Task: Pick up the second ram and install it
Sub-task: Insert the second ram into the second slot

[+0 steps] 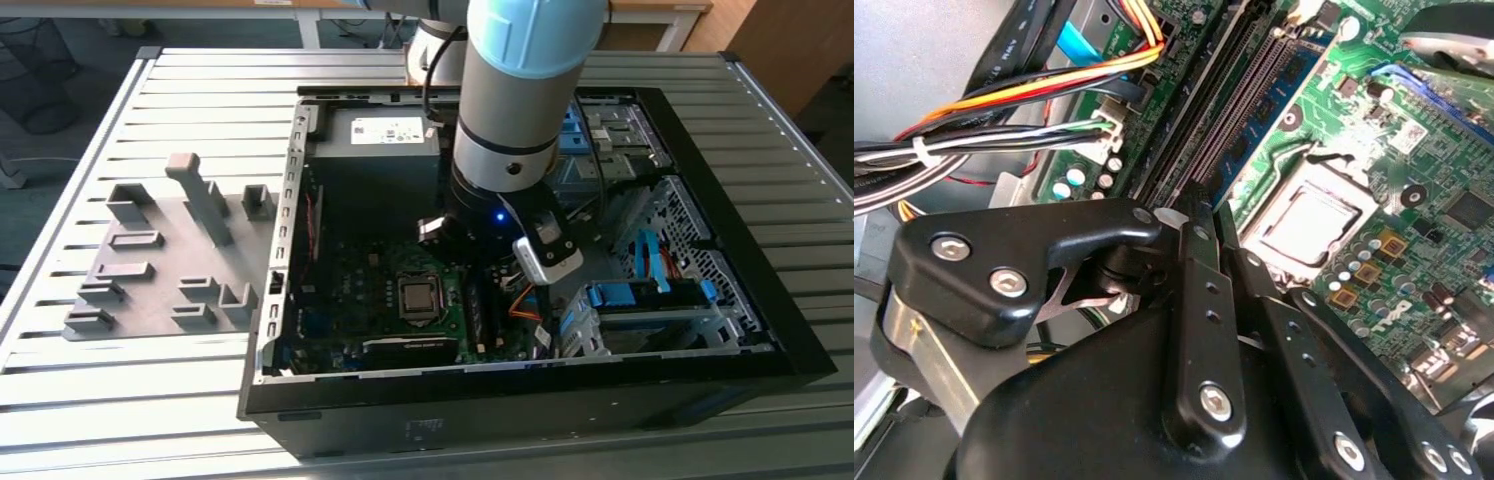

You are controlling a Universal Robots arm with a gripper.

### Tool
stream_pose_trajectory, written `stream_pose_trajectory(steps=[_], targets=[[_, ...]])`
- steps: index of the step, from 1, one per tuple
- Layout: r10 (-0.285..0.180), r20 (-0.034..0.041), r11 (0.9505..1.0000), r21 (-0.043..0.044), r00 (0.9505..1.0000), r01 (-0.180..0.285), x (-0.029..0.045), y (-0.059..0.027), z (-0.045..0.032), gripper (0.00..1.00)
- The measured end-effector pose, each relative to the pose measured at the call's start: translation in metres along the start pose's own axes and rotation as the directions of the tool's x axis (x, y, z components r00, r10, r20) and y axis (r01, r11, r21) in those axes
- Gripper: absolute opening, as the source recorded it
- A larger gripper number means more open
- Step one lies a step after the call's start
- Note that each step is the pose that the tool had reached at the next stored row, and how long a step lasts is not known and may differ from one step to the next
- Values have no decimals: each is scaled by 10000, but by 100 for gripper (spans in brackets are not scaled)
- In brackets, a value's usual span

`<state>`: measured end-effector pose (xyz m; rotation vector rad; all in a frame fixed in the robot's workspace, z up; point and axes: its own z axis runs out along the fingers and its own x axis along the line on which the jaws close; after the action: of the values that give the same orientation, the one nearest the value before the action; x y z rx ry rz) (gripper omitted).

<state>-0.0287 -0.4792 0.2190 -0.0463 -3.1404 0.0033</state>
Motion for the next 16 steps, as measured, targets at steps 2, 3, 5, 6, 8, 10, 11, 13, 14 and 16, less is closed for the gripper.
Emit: stream_pose_trajectory(steps=[2,3,5,6,8,10,11,13,14,16], targets=[[-2,-1,10000,-14,10000,2,-4,0,2,14],[-2,-1,10000,-18,10000,2,-6,0,3,14],[0,-1,10000,-19,10000,0,-8,0,8,14],[0,-1,10000,-20,10000,0,-9,0,12,14],[0,-2,10000,-17,10000,0,-11,0,17,14],[2,-2,10000,-17,10000,-2,-13,1,21,14],[3,-2,10000,-18,10000,-3,-14,2,24,14],[5,-2,10000,-18,10000,-5,-16,3,26,14],[6,-2,10000,-18,10000,-6,-16,4,26,14],[6,-2,10000,-19,10000,-6,-16,6,29,14]])
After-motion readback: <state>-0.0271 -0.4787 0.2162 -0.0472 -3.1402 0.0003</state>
